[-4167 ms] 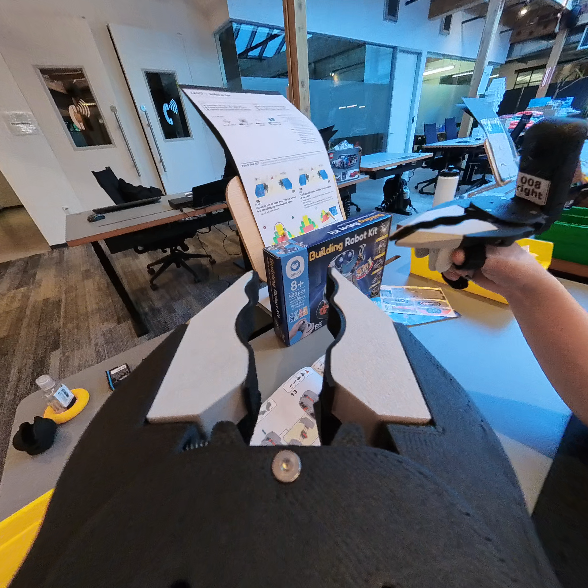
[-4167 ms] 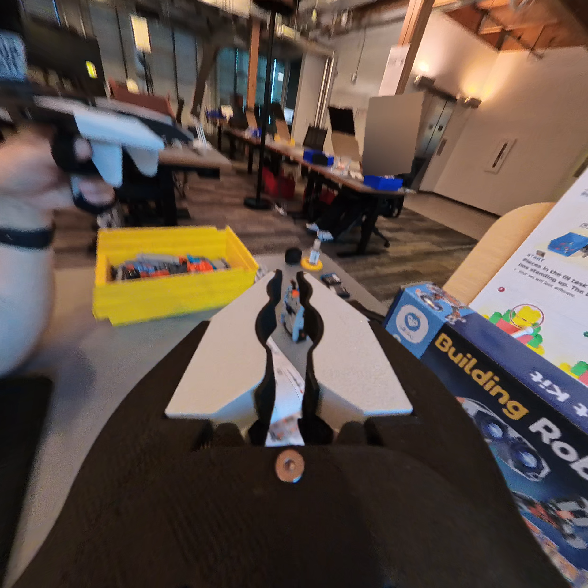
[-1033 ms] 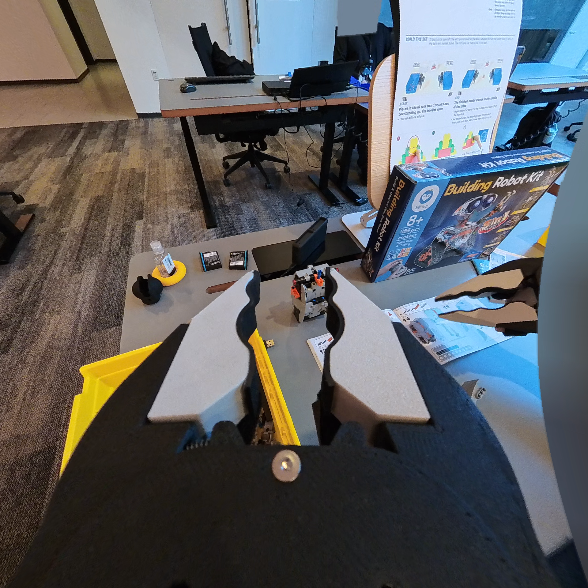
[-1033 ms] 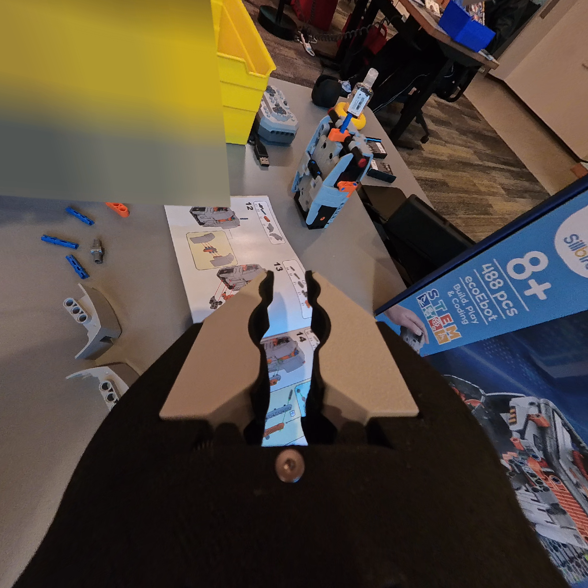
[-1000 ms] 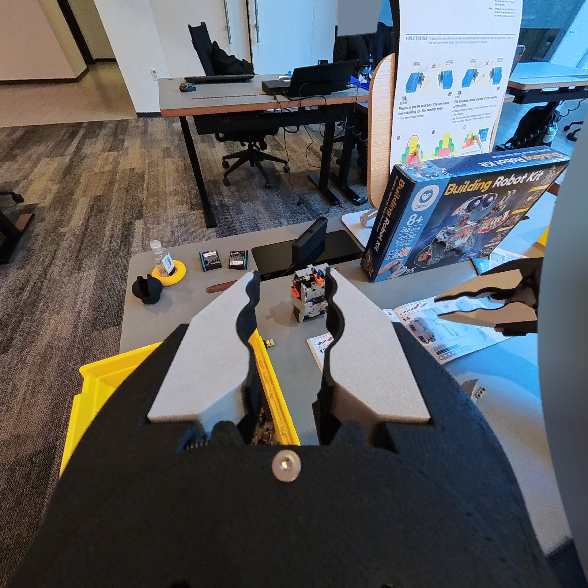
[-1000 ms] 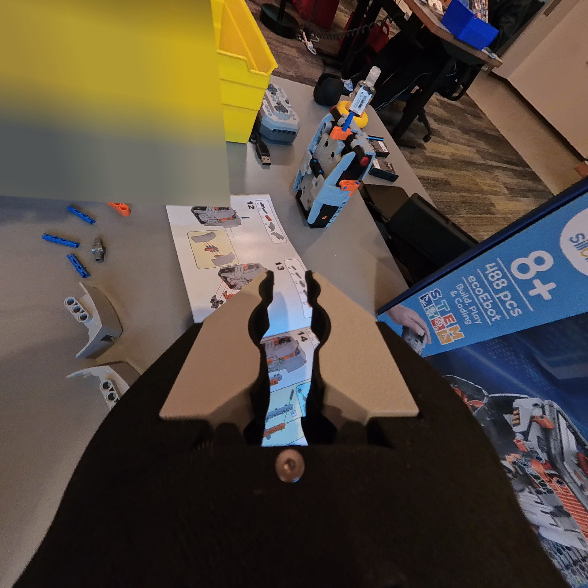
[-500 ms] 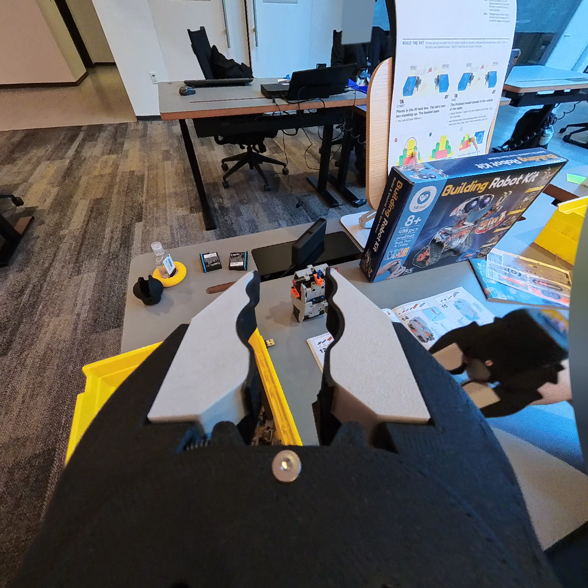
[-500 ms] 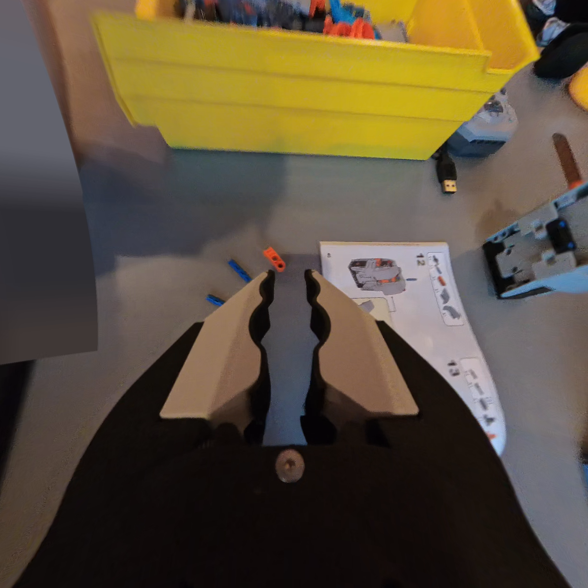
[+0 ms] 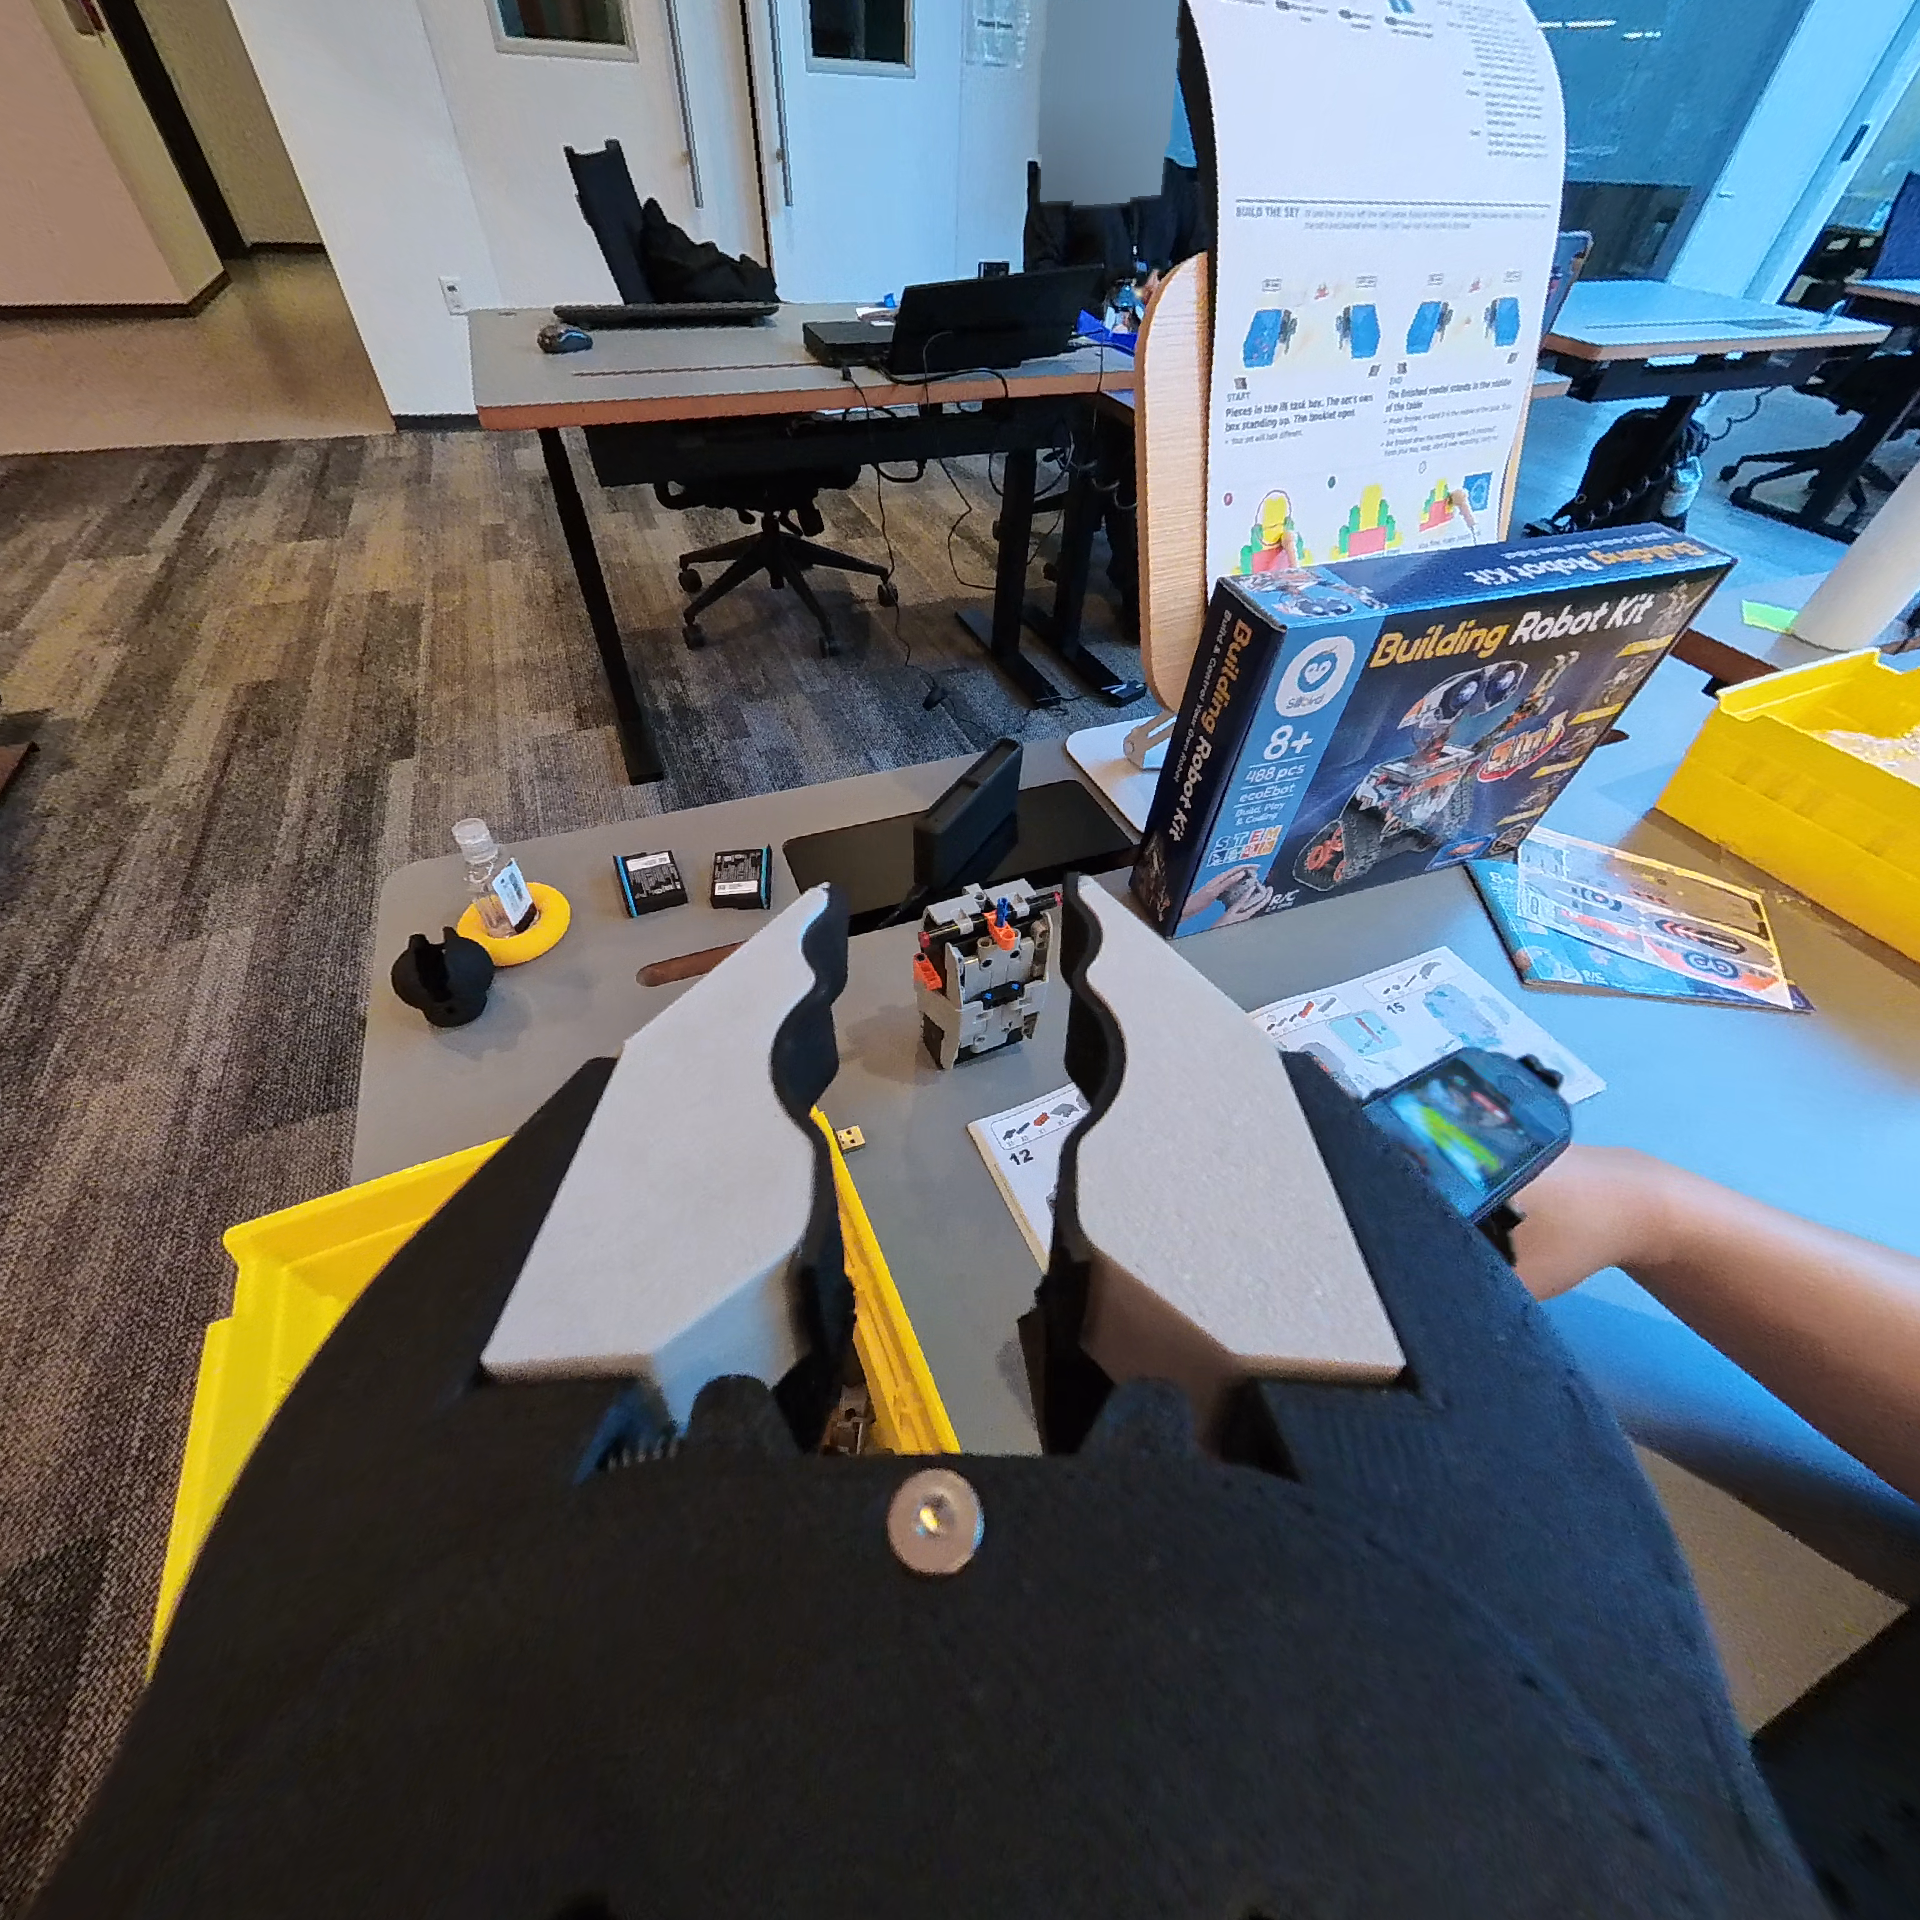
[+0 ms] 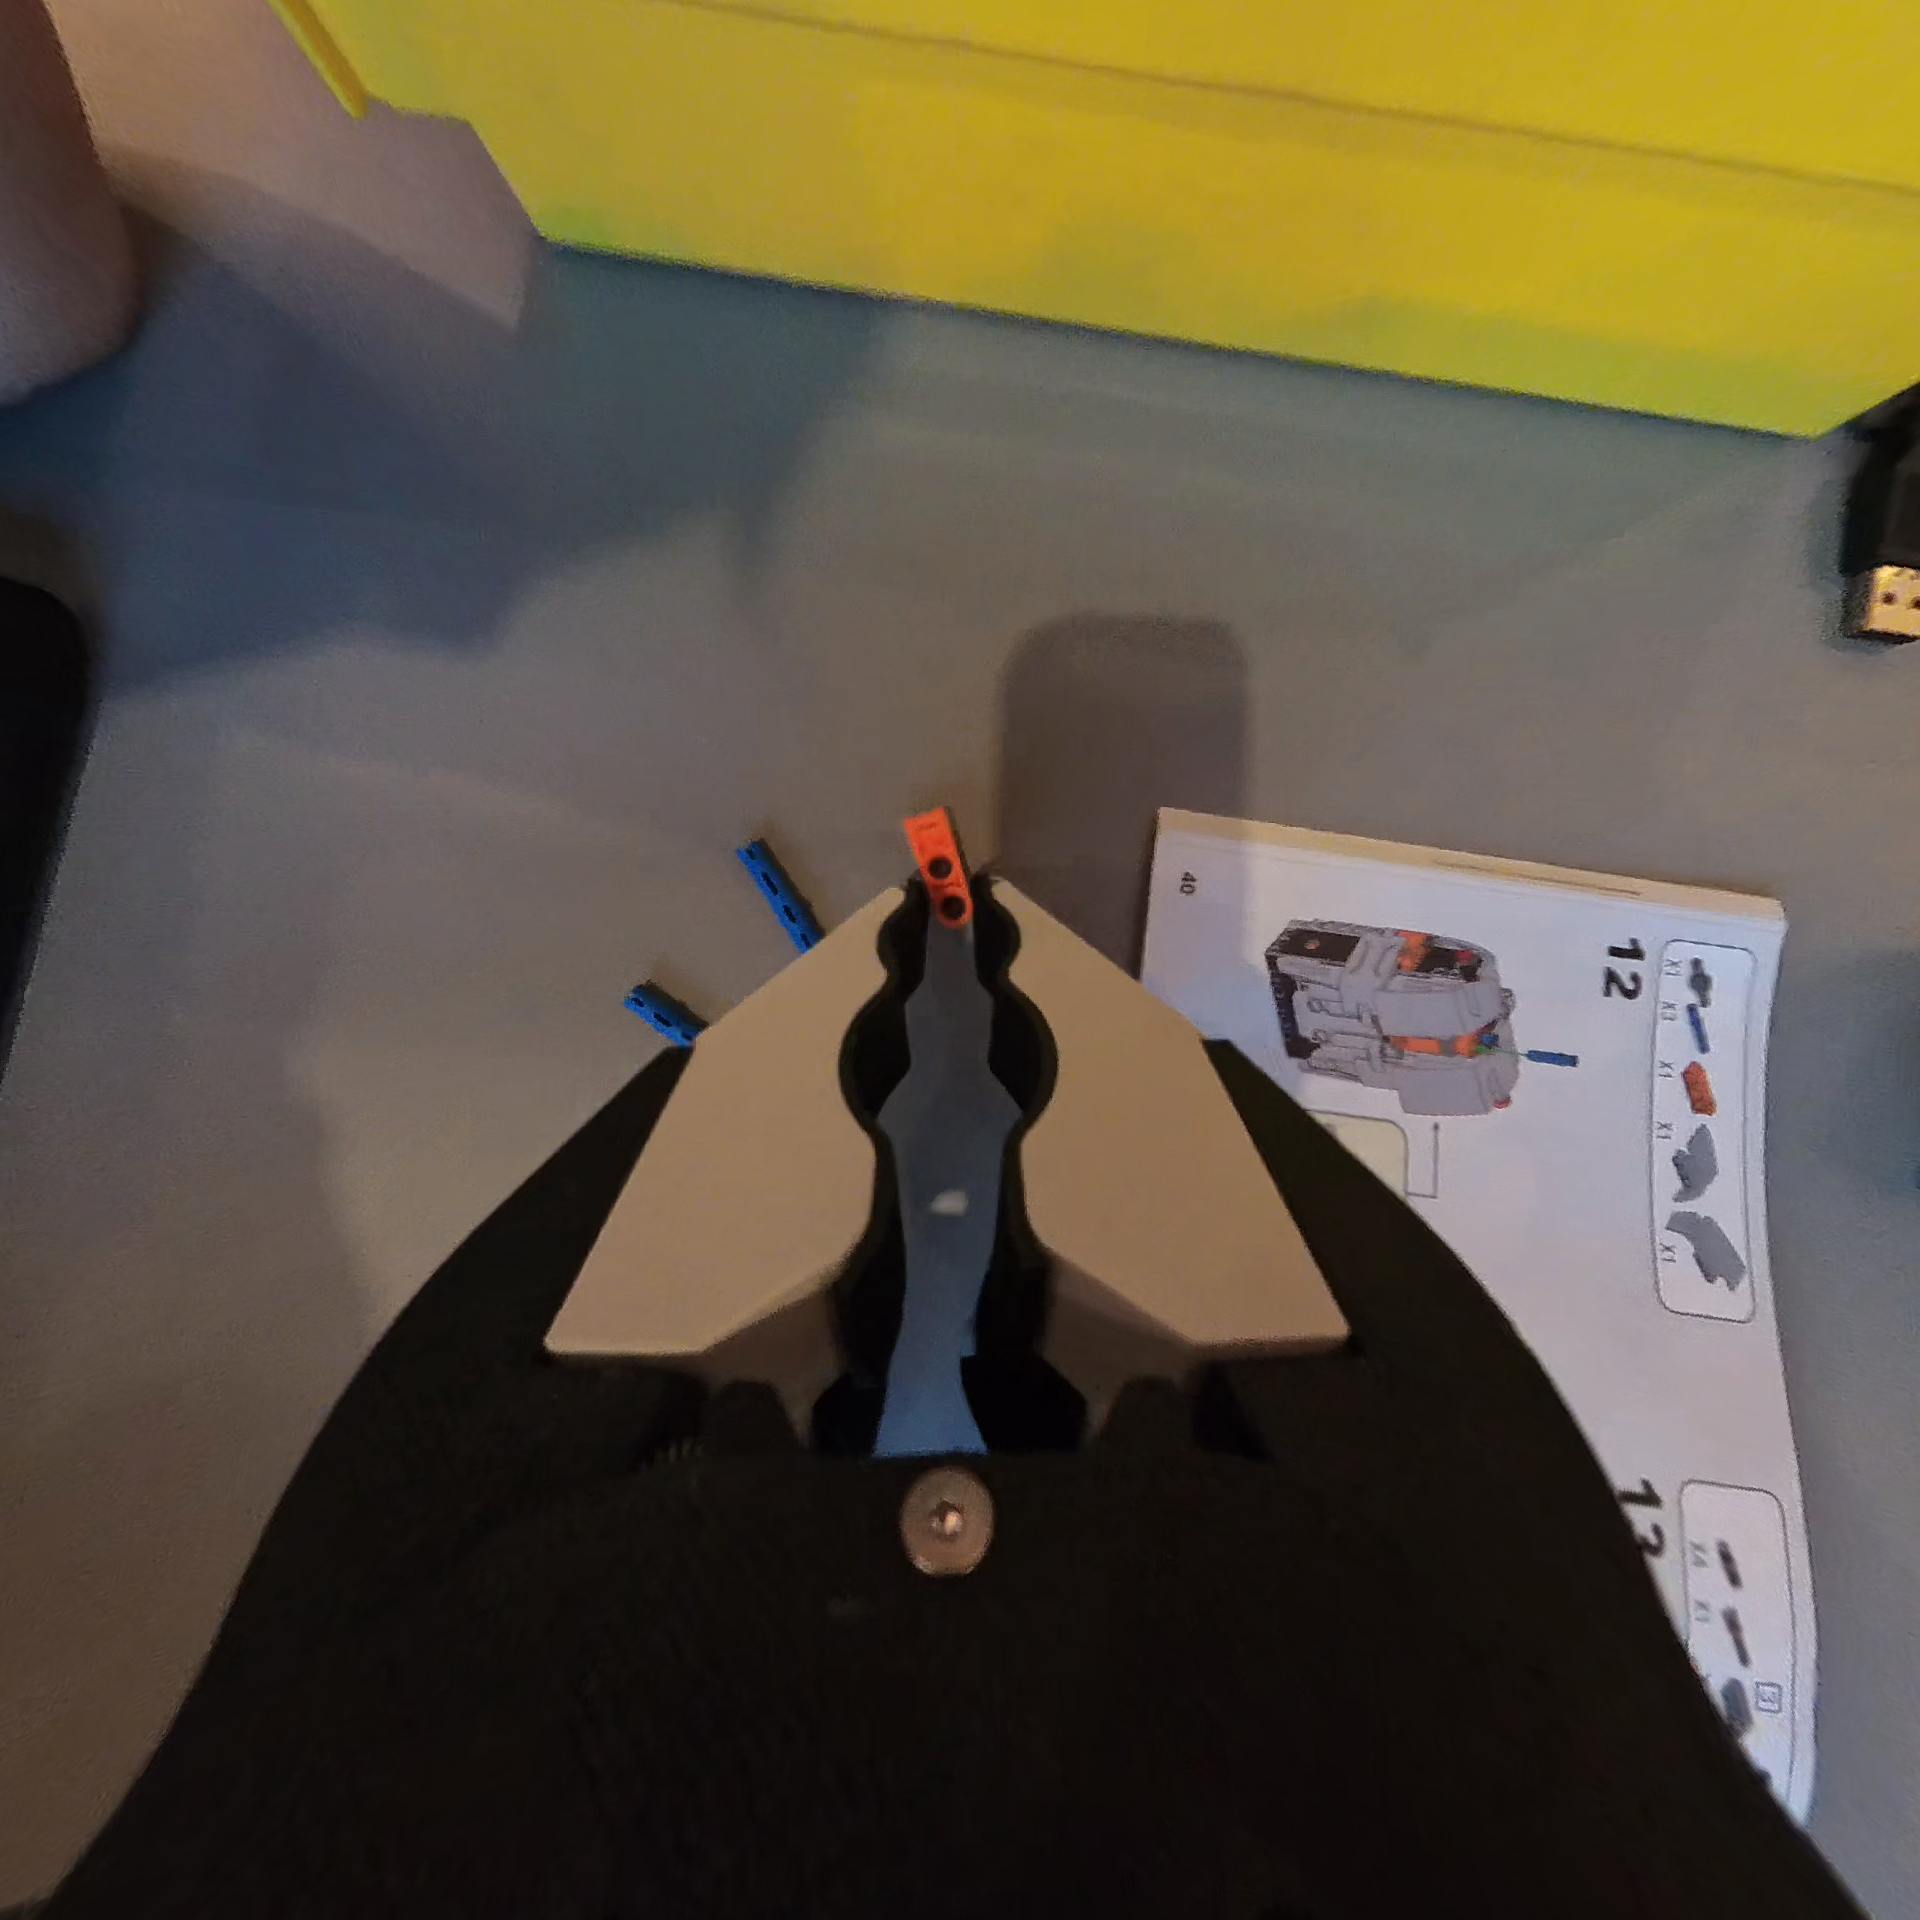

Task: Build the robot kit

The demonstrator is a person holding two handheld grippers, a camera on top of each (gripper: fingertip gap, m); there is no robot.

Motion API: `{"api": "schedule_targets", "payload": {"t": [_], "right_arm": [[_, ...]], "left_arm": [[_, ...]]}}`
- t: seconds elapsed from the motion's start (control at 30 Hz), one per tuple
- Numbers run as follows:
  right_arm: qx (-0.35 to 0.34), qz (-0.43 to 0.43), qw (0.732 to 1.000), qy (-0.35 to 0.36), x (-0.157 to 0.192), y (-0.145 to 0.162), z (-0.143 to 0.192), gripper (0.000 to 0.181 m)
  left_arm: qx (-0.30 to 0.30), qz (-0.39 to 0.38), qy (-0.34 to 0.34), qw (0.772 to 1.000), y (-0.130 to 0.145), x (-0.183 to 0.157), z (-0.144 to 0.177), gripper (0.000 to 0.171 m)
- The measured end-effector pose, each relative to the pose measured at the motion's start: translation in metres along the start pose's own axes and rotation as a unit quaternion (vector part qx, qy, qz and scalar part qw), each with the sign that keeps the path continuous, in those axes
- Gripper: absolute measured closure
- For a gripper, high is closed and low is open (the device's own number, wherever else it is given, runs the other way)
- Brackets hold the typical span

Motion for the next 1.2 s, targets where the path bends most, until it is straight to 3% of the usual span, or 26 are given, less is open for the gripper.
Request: {"api": "schedule_targets", "payload": {"t": [0.1, 0.23, 0.3, 0.37, 0.47, 0.67, 0.77, 1.07, 1.2], "right_arm": [[-0.008, 0.004, 1.000, 0.027, -0.007, 0.000, 0.015, 0.174], [-0.091, -0.020, 0.986, 0.139, -0.032, -0.012, 0.113, 0.174], [-0.140, -0.030, 0.979, 0.145, -0.028, -0.022, 0.158, 0.175], [-0.133, -0.053, 0.983, 0.114, -0.019, -0.023, 0.177, 0.175], [-0.078, -0.063, 0.989, 0.108, -0.019, -0.014, 0.176, 0.175], [-0.078, -0.059, 0.990, 0.098, -0.021, -0.008, 0.164, 0.175], [-0.110, -0.069, 0.988, 0.085, -0.018, -0.009, 0.169, 0.175], [-0.098, -0.069, 0.992, 0.049, -0.012, 0.003, 0.166, 0.174], [-0.093, -0.068, 0.992, 0.045, -0.013, 0.008, 0.167, 0.174]], "left_arm": [[0.002, -0.005, 0.002, 1.000, 0.000, -0.002, 0.001, 0.132], [-0.014, -0.005, 0.007, 1.000, -0.004, -0.005, 0.005, 0.133], [-0.018, -0.007, 0.033, 0.999, -0.006, -0.014, 0.003, 0.133], [-0.008, -0.017, 0.086, 0.996, -0.004, -0.030, -0.003, 0.133], [0.050, -0.052, 0.175, 0.982, 0.010, -0.062, -0.017, 0.135], [0.196, -0.136, 0.255, 0.937, 0.055, -0.102, -0.053, 0.135], [0.222, -0.145, 0.279, 0.923, 0.065, -0.113, -0.068, 0.148], [0.270, -0.139, 0.344, 0.888, 0.090, -0.135, -0.098, 0.135], [0.315, -0.162, 0.328, 0.876, 0.103, -0.139, -0.102, 0.137]]}}
Point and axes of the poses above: each gripper's, where its closed fingertips meet, z back along the fingers, y out of its underside, x = y × z across the jaws, the point moved 5 cm from there along z, back along the fingers, and after that the axes turned 1 degree about x, right-handed, at the moved point
